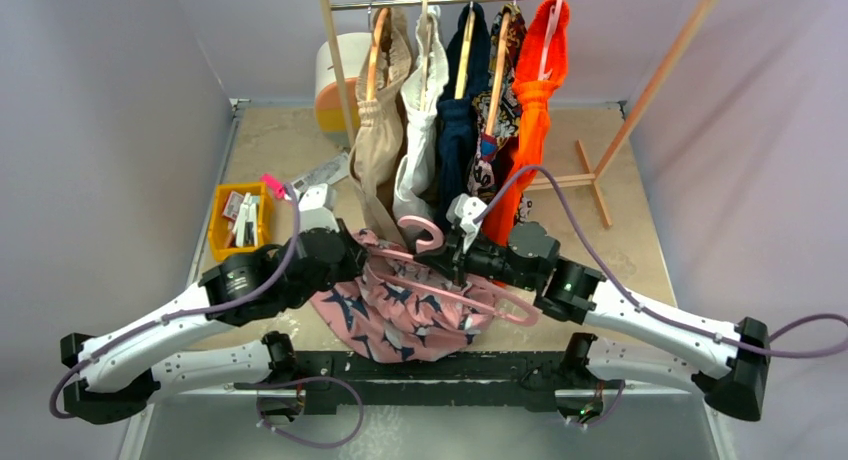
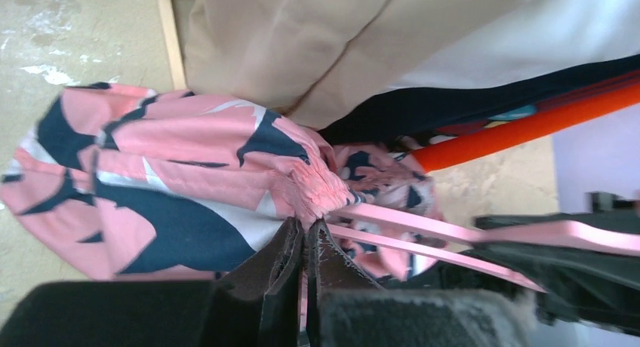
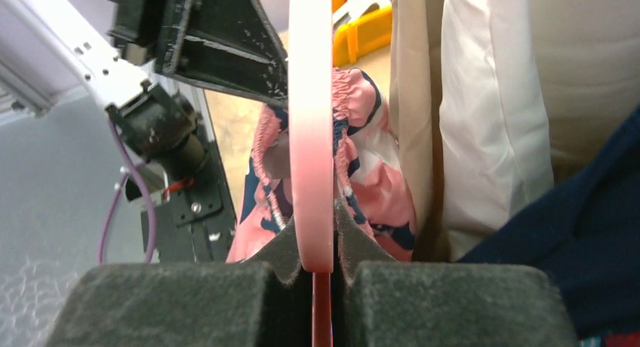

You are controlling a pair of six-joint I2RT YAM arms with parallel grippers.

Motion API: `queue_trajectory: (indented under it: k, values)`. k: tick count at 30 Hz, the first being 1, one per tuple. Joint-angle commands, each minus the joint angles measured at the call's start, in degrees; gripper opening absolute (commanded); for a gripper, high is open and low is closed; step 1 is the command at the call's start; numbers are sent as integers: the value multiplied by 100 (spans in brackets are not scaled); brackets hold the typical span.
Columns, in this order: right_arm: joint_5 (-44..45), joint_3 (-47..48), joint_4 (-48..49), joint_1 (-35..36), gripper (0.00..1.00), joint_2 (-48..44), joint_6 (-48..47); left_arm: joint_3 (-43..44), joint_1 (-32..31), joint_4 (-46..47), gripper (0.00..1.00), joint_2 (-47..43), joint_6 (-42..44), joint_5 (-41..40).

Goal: Place the shorts on the hanger
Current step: Hang the shorts on the hanger.

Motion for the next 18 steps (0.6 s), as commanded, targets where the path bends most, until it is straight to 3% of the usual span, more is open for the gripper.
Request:
queue_trajectory:
  k: [1,10,18]
  values:
    - [1106,-37,2007,326,0,318,228,701,20,186,0,-278,171,205]
    - [2474,416,3603,943,0,1169,-142,1686,20,-50,0,-488,264,377]
    - [1972,1020,3322,1171,0,1297,-490,2726,20,-511,0,-339,556,333]
